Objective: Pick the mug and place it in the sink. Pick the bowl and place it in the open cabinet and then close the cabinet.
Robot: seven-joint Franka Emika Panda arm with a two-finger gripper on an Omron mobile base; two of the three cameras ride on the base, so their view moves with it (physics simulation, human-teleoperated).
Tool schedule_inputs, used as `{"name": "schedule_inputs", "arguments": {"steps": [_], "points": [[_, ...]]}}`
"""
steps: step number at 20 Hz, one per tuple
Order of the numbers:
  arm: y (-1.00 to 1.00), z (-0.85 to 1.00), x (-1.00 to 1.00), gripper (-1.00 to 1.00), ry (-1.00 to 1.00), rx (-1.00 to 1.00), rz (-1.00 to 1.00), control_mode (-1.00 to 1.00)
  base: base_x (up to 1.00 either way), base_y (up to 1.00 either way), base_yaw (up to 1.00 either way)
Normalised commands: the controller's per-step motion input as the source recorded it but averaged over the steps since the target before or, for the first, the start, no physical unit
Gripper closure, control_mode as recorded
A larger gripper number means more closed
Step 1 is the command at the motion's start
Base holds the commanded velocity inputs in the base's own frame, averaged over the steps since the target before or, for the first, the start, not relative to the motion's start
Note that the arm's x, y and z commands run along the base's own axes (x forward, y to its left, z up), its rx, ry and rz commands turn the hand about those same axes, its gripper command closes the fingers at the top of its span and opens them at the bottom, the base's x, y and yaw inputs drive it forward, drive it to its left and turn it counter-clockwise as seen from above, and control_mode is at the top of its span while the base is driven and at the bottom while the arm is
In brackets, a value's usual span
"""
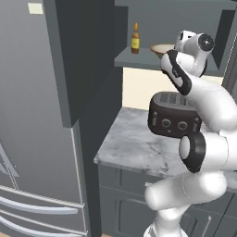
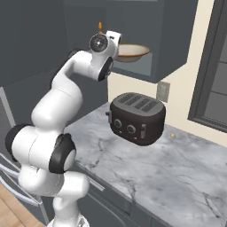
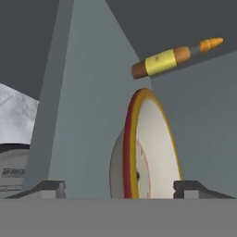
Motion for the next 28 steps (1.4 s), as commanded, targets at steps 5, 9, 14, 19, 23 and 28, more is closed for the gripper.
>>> {"name": "schedule_inputs", "arguments": {"steps": [5, 9, 14, 19, 23, 28], "points": [[0.15, 0.0, -0.9, -1.0, -0.02, 0.02, 0.0, -1.0, 0.0, 0.0, 0.0], [0.28, 0.07, -0.97, -1.0, -0.01, 0.0, 0.0, -1.0, 0.0, 0.0, 0.0], [0.24, 0.19, -1.0, -1.0, -0.09, 0.0, 0.0, -1.0, 0.0, 0.0, 0.0], [0.1, 0.31, -1.0, -1.0, -0.16, 0.0, 0.0, -1.0, 0.0, 0.0, 0.0], [0.05, 0.1, -1.0, -1.0, -0.1, 0.0, 0.0, -1.0, 0.0, 0.0, 0.0], [0.14, 0.0, -1.0, -1.0, -0.15, 0.0, 0.0, -1.0, 0.0, 0.0, 0.0]]}}
